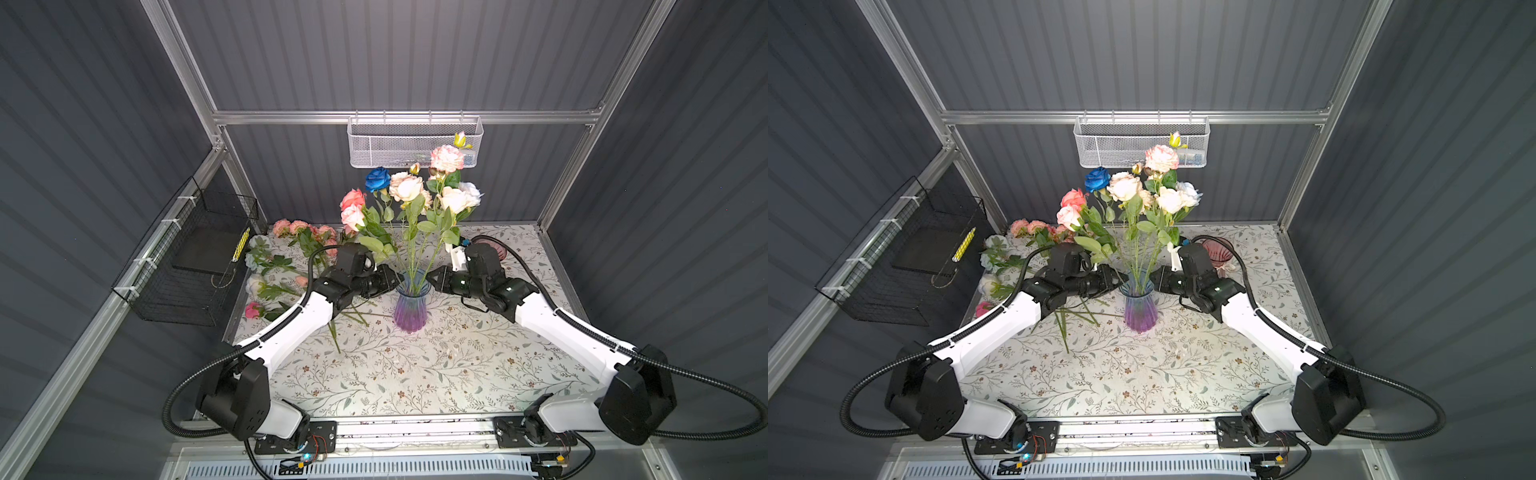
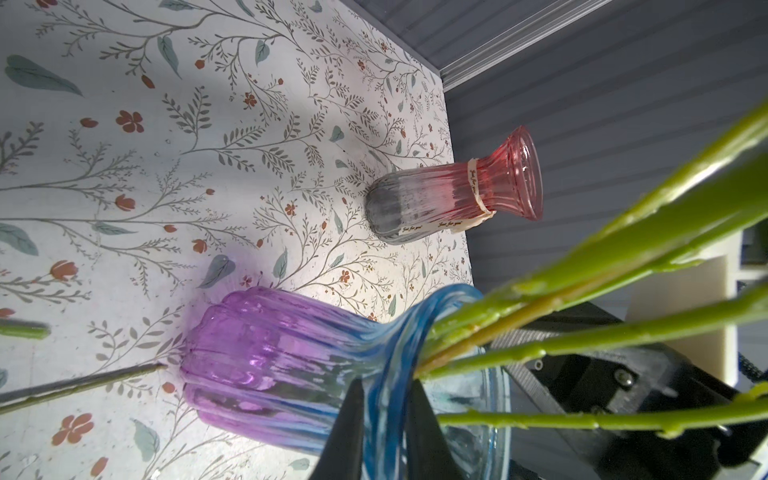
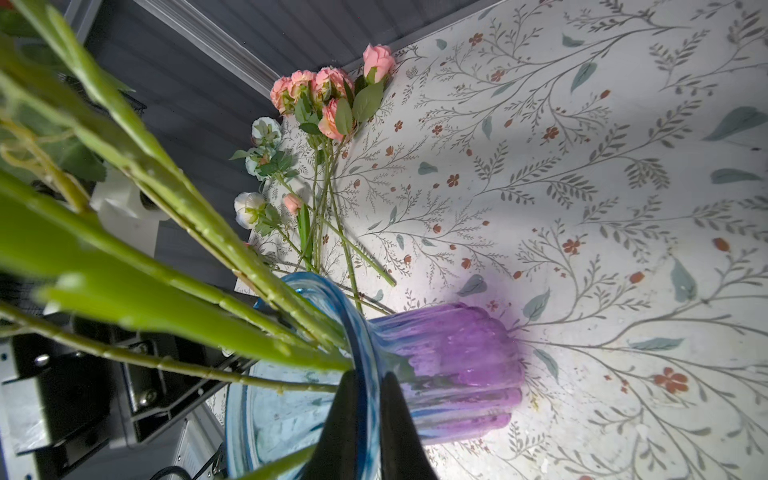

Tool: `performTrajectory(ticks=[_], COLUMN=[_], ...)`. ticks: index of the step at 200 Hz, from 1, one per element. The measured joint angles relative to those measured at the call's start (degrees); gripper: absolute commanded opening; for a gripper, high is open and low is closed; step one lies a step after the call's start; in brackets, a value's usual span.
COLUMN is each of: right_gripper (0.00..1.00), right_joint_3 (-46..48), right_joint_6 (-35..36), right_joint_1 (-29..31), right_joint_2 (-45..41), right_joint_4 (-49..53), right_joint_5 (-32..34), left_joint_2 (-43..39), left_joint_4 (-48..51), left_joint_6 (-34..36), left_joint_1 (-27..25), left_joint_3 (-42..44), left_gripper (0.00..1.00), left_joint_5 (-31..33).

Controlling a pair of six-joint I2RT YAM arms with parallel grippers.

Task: Arrange the flowers into the vase
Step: 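Grip the vase neck with both grippers and slide it farther from the robot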

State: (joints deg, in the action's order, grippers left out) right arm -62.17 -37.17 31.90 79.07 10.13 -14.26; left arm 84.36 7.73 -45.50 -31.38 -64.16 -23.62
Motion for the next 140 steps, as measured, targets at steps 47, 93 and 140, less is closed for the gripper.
performTrajectory(ticks=[47, 93, 140], right_gripper=[0.05, 0.06, 0.07], right_joint_3=[-3.45, -11.28, -22.84], right_joint_6=[2.29, 4.20, 5.51], right_joint_1=[-3.80, -6.56, -7.87], right_joint_2=[3.39, 11.15, 21.29], right_joint_4=[0.61, 1.09, 1.68], right_joint_5=[0.42, -1.01, -2.05], left_joint_2=[7.63, 14.47, 21.27], left_joint_4=[-0.31, 1.31, 2.82], left_joint_6=[1.29, 3.61, 5.75], left_joint_1=[-0.09, 1.16, 5.11], left_joint_3=[-7.63, -16.26, -24.81], left_gripper=[0.02, 0.02, 0.03], left_joint_5=[0.35, 3.93, 4.13])
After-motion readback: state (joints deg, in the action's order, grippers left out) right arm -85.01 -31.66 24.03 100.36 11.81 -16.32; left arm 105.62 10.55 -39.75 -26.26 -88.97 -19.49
